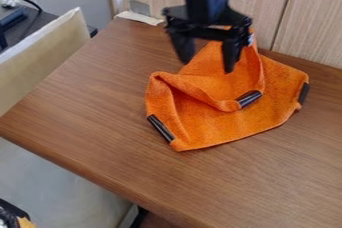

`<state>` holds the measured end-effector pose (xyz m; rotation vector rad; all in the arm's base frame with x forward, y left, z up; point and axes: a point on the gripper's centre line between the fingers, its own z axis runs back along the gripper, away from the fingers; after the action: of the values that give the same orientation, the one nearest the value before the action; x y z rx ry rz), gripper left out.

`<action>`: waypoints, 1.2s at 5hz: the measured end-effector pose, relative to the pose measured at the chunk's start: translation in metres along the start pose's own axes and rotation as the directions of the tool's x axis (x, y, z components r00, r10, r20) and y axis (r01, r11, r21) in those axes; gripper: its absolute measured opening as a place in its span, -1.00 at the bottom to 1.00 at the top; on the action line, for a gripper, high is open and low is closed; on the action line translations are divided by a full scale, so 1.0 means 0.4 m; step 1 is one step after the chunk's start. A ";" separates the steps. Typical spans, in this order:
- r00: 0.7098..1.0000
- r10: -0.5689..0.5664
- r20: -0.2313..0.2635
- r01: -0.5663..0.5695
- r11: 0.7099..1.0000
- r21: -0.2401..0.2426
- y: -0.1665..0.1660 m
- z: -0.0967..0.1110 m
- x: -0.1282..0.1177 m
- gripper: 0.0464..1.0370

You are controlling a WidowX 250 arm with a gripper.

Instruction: Fold the cloth from bottom left to top right

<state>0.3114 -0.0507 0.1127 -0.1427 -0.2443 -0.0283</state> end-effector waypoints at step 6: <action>0.935 0.355 -0.020 -0.350 0.928 0.126 0.147 -0.224 -0.162 0.81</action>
<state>0.2726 -0.0048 0.0028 -0.0637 -0.1745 0.3418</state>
